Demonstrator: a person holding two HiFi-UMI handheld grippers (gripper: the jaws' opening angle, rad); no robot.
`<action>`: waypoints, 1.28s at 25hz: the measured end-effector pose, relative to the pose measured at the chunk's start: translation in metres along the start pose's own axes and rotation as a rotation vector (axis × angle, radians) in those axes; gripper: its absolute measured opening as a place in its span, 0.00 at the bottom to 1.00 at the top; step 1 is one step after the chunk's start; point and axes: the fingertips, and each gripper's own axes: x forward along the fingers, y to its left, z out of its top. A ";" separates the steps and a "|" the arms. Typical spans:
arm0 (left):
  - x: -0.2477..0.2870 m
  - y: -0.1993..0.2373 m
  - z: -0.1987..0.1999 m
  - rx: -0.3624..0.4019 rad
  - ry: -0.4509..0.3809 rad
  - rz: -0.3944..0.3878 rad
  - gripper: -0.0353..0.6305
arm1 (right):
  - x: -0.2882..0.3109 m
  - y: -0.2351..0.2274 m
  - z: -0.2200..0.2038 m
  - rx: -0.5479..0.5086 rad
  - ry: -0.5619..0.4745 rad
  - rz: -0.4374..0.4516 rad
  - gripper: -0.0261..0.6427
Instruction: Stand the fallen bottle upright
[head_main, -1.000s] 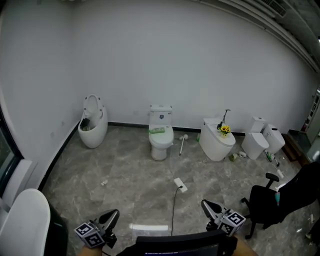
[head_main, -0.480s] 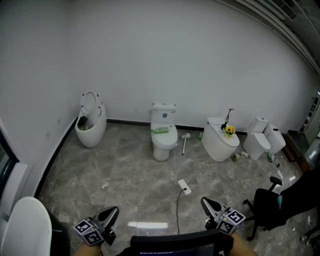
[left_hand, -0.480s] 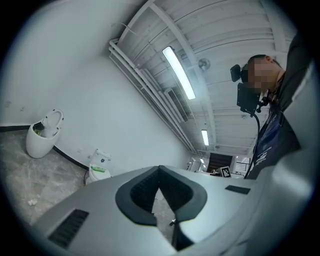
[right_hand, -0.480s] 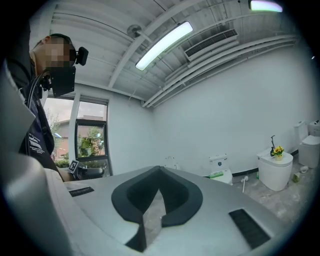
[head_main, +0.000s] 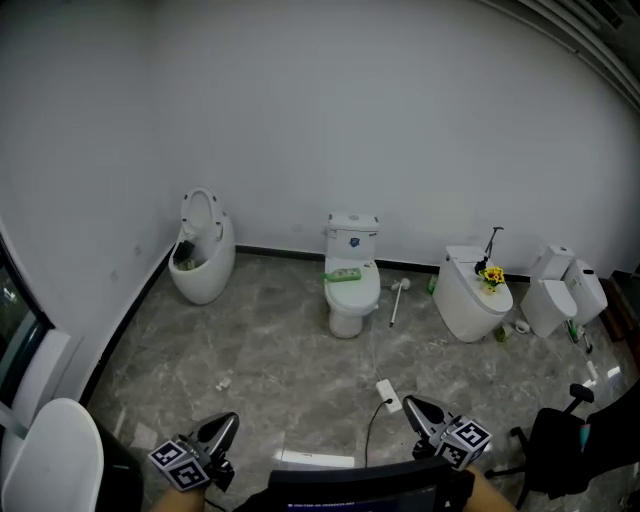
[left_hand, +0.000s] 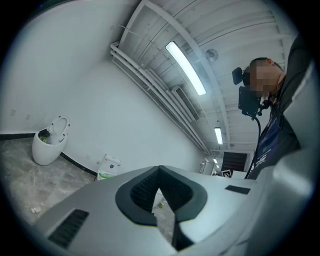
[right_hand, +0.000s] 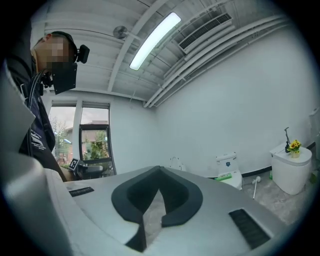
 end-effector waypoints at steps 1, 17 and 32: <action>0.024 0.000 0.001 0.001 -0.006 0.008 0.06 | 0.004 -0.024 0.006 -0.005 0.006 0.011 0.08; 0.329 0.058 -0.015 -0.025 0.018 -0.032 0.06 | 0.042 -0.312 0.071 0.012 -0.025 -0.075 0.08; 0.496 0.342 0.100 -0.071 0.095 -0.266 0.06 | 0.313 -0.401 0.122 -0.033 -0.045 -0.299 0.08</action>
